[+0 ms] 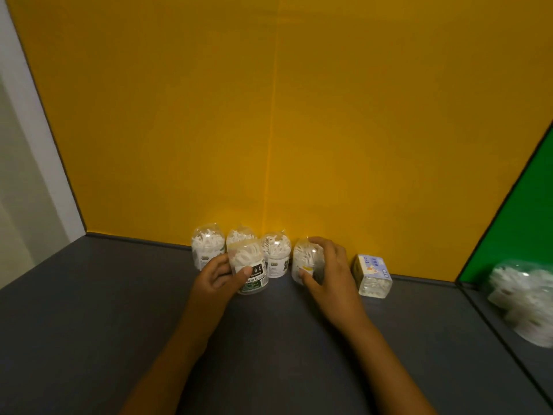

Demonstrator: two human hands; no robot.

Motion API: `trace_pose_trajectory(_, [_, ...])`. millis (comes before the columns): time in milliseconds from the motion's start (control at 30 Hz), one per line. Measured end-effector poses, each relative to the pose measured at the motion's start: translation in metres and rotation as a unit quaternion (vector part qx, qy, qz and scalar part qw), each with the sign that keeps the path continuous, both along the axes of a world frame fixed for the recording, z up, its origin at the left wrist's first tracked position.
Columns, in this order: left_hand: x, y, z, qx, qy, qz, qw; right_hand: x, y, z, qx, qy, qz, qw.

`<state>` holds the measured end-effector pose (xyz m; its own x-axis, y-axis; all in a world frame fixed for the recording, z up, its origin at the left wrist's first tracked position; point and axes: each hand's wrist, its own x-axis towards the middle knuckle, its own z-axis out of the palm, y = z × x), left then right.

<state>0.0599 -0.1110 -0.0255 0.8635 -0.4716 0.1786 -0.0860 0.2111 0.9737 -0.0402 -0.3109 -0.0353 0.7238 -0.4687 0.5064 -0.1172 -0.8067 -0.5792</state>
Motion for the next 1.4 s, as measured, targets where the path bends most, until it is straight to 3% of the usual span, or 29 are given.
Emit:
trace_pose_trajectory(333, [-0.008, 0.002, 0.004, -0.006, 0.004, 0.012, 1.000, -0.006, 0.002, 0.000, 0.035, -0.051, 0.000, 0.998])
trace_pose_trajectory(600, [-0.031, 0.000, 0.012, -0.019, 0.022, 0.020, 0.999, -0.045, 0.006, 0.010, 0.186, -0.144, 0.030, 0.972])
trace_pose_trajectory(933, [-0.132, -0.022, 0.042, -0.022, -0.024, -0.024, 0.999, -0.182, 0.003, 0.037, 0.267, -0.183, 0.043, 0.945])
trace_pose_trajectory(1400, [-0.329, -0.063, 0.045, -0.024, -0.029, -0.121, 0.992, -0.406, -0.022, 0.037, 0.281, -0.204, -0.027, 0.938])
